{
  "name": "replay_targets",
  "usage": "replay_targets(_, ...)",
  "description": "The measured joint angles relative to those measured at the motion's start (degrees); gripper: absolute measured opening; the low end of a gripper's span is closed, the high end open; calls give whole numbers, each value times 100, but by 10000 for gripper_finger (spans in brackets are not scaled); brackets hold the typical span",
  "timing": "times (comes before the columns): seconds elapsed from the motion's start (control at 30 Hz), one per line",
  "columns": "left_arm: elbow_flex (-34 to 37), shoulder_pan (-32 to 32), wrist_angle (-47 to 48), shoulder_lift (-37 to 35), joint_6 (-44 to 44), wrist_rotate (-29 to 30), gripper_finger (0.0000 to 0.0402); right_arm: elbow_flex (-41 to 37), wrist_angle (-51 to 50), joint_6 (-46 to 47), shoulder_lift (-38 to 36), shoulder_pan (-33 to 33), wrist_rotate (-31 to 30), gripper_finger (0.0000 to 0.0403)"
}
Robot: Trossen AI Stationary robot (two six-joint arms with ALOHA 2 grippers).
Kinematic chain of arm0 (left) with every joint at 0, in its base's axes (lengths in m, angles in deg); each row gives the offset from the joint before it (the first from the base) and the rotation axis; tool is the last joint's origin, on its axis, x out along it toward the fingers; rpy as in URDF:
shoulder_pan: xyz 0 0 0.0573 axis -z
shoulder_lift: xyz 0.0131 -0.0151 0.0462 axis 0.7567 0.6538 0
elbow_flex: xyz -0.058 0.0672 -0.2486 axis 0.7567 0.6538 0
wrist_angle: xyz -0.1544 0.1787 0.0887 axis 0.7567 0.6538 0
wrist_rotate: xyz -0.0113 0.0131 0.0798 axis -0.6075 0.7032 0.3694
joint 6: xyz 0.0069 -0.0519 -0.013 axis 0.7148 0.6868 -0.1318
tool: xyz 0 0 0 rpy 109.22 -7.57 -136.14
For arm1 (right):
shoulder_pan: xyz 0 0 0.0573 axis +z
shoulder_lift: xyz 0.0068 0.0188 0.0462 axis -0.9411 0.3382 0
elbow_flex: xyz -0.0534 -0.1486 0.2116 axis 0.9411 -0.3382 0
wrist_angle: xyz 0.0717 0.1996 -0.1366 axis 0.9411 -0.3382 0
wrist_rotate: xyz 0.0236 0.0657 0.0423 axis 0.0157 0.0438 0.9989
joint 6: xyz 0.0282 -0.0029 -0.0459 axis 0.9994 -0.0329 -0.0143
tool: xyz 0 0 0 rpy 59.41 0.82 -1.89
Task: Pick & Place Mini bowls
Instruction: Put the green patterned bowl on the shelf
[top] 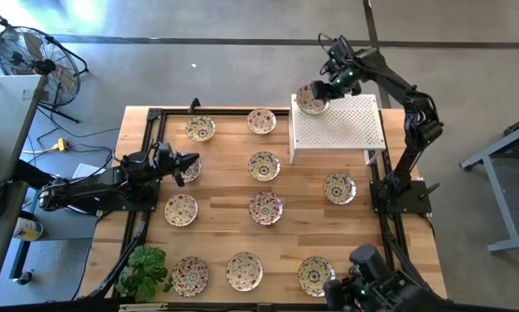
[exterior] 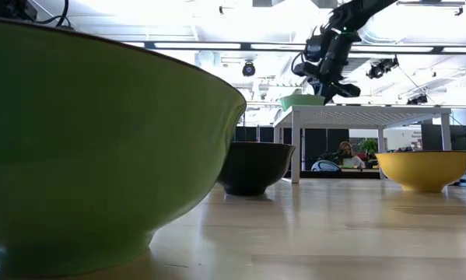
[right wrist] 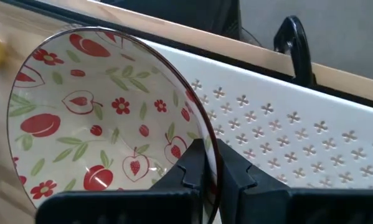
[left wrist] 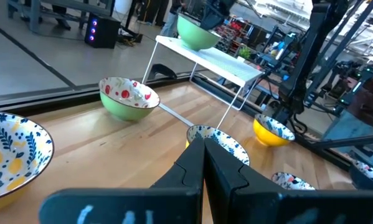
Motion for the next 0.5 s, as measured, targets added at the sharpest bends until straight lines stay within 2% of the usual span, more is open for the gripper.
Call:
replay_targets(0.3, 0, 0, 0, 0, -7, 13, 0, -5, 223, 187, 0, -5, -88, 15)
replay_targets(0.5, 0, 0, 0, 0, -4, 15, 0, -5, 228, 235, 0, -5, -90, 47)
